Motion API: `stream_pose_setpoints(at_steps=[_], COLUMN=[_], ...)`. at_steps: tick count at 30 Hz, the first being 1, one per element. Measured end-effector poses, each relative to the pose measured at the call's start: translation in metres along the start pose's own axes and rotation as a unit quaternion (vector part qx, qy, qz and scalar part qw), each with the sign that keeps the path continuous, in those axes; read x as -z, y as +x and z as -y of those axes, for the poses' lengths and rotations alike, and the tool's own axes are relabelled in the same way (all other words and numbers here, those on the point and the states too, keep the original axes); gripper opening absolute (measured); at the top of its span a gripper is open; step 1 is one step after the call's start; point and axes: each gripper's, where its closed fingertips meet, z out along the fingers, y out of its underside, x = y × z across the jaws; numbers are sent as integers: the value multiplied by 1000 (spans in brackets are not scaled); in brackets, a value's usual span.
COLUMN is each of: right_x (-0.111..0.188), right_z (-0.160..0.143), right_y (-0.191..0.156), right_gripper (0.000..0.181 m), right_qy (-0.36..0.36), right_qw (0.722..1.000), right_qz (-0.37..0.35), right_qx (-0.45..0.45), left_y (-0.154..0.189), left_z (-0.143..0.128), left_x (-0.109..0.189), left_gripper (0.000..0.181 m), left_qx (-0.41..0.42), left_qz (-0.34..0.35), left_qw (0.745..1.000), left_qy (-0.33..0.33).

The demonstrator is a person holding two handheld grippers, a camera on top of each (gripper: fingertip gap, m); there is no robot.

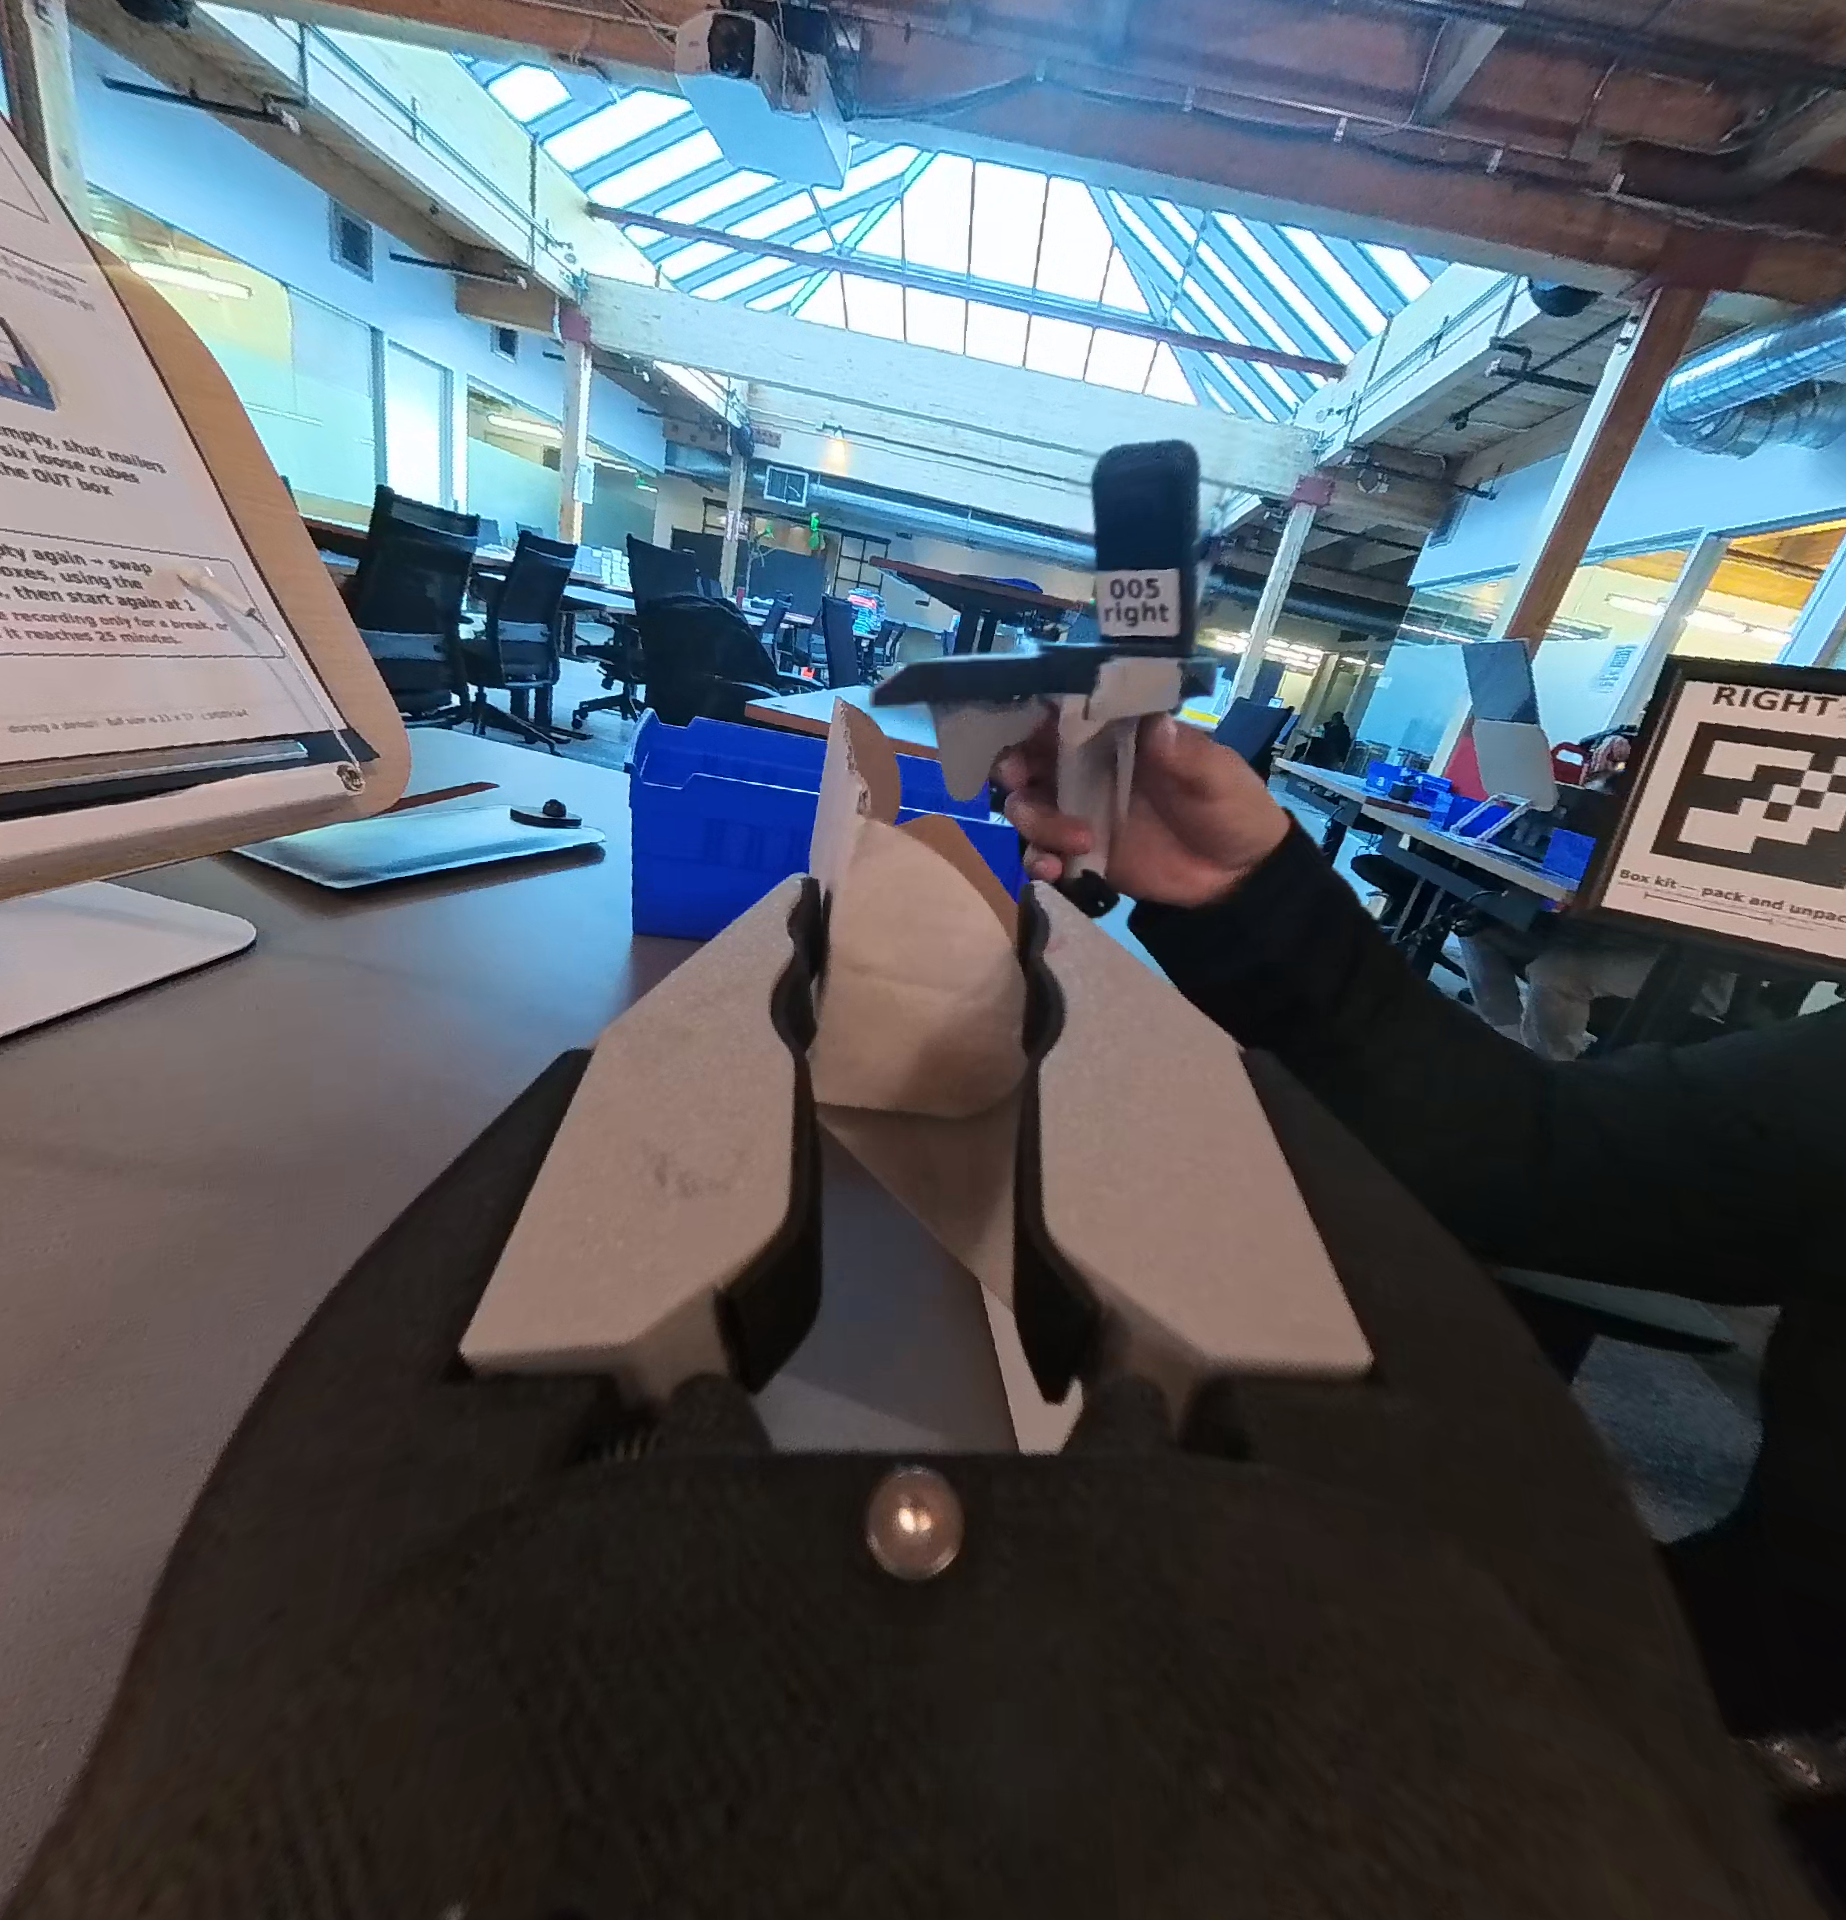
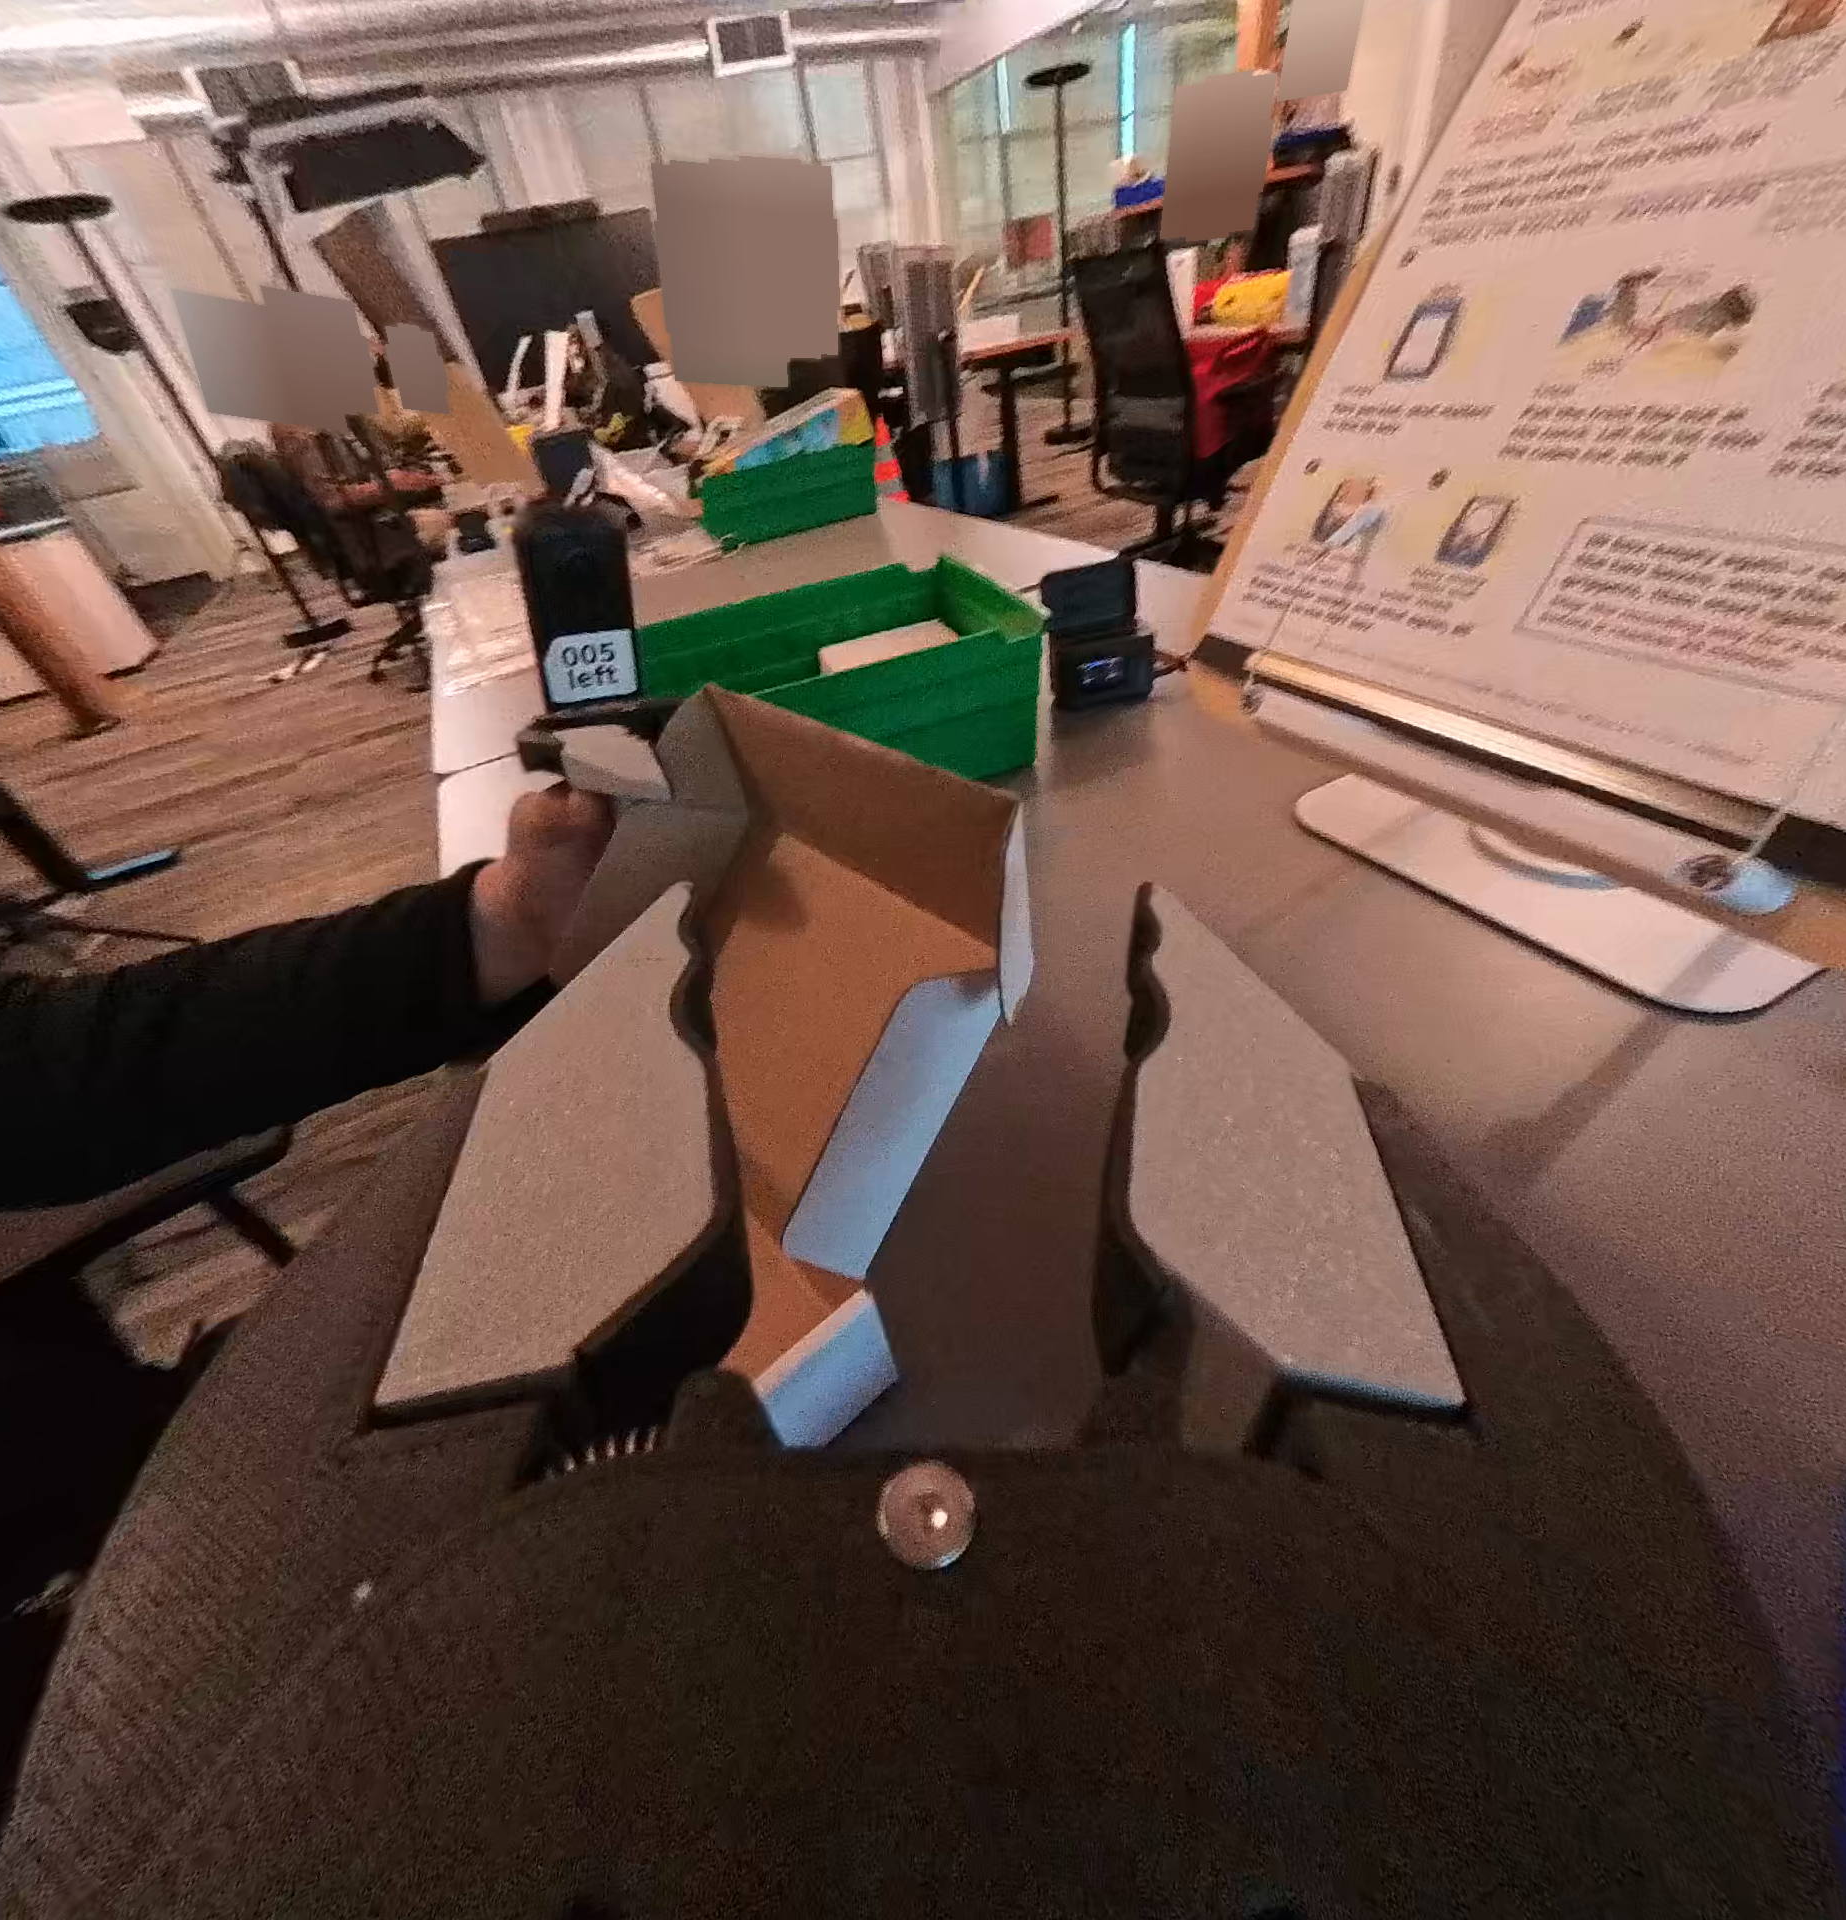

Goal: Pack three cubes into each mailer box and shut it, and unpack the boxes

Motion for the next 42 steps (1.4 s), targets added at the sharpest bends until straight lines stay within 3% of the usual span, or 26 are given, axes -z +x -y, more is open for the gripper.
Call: stream_pose_setpoints(at_steps=[3,5,10,13,16,20,23,28,36,42], right_x=[-1,-2,-2,-3,-4,-2,-8,-17,-17,-10], right_z=[12,15,14,3,0,-4,-16,-44,-47,-43], right_y=[0,-9,-10,-10,-24,-23,-28,-22,-17,-28], right_gripper=[91,89,62,45,53,55,71,62,62,64], right_qy=[20,19,12,-17,-36,-48,-72,-139,-107,-71], right_qw=[999,1000,999,1000,999,998,997,989,990,982], right_qz=[-31,-18,-30,-18,21,5,29,34,78,156], right_qx=[6,12,44,15,14,47,16,-27,-50,-82], left_y=[0,0,0,1,2,3,4,6,15,22], left_z=[0,0,-2,-2,-2,-1,-1,-1,1,4], left_x=[0,0,-1,-1,-2,-2,-2,-2,-3,-2], left_gripper=[36,36,36,36,36,36,36,36,38,39], left_qx=[0,-2,-3,-4,-4,-4,-6,-5,-3,-7], left_qz=[-1,-1,0,-2,-5,-7,-9,-17,-41,-59], left_qw=[1000,1000,1000,1000,1000,1000,1000,1000,999,998], left_qy=[0,-1,-5,-6,-5,-4,-4,-2,4,8])
